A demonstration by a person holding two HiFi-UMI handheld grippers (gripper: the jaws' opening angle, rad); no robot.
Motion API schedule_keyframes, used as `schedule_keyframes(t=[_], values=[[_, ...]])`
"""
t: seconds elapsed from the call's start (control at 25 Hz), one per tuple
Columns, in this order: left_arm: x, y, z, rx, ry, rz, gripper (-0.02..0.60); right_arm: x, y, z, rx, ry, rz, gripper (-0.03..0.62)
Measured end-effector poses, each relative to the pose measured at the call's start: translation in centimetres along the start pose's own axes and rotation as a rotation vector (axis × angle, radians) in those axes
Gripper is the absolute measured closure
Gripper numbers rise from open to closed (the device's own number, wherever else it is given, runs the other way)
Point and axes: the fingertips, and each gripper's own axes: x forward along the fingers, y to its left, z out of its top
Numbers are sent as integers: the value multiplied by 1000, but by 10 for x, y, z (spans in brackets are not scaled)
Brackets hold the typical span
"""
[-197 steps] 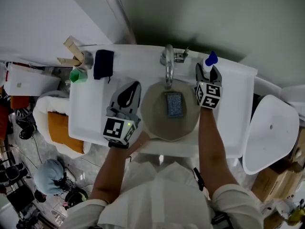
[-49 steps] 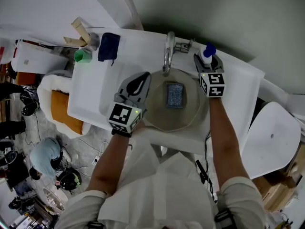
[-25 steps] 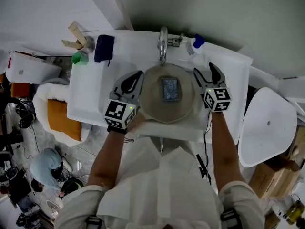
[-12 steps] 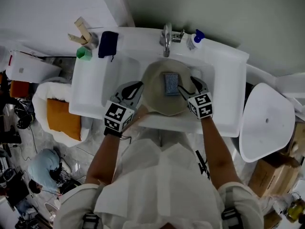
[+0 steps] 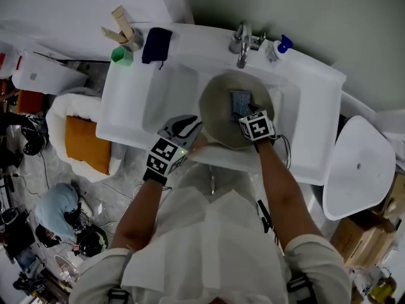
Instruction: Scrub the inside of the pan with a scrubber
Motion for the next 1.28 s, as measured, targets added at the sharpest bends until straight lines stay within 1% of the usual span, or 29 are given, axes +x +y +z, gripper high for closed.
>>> schedule_keyframes(t=[0.24, 0.36, 0.44, 0.52, 0.68, 0.8, 0.84, 0.92, 0.96, 1.0, 1.08, 1.16, 1.28], values=[[6, -3, -23, -41, 41, -29, 462, 30, -14, -10, -10, 96, -29, 324], [7, -7, -31, -64, 60, -69, 418, 39, -16, -13, 25, 120, -14, 324], [8, -10, -37, -71, 74, -104, 375, 43, -16, -14, 68, 134, 8, 324], [10, -11, -42, -72, 94, -119, 357, 45, -17, -14, 82, 150, 25, 329], [17, -16, -49, -74, 137, -158, 319, 47, -14, -14, 43, 197, 27, 384], [22, -27, -59, -44, 201, -210, 290, 49, -13, -14, -6, 234, 7, 433], [23, -31, -64, -33, 225, -228, 284, 50, -9, -15, -14, 242, 13, 458], [24, -38, -73, -24, 263, -263, 276, 49, 6, -22, 7, 263, 45, 515], [25, -41, -76, -25, 278, -277, 274, 47, 7, -26, 22, 266, 37, 546], [25, -44, -78, -27, 290, -289, 273, 44, 3, -26, 36, 252, 6, 579], [25, -47, -81, -27, 307, -306, 273, 40, -12, -14, 80, 169, -64, 580], [26, -47, -82, -24, 320, -313, 273, 35, -26, -4, 155, 94, -116, 579], [29, -46, -82, -16, 332, -319, 273, 31, -46, 6, 237, 36, -173, 580]])
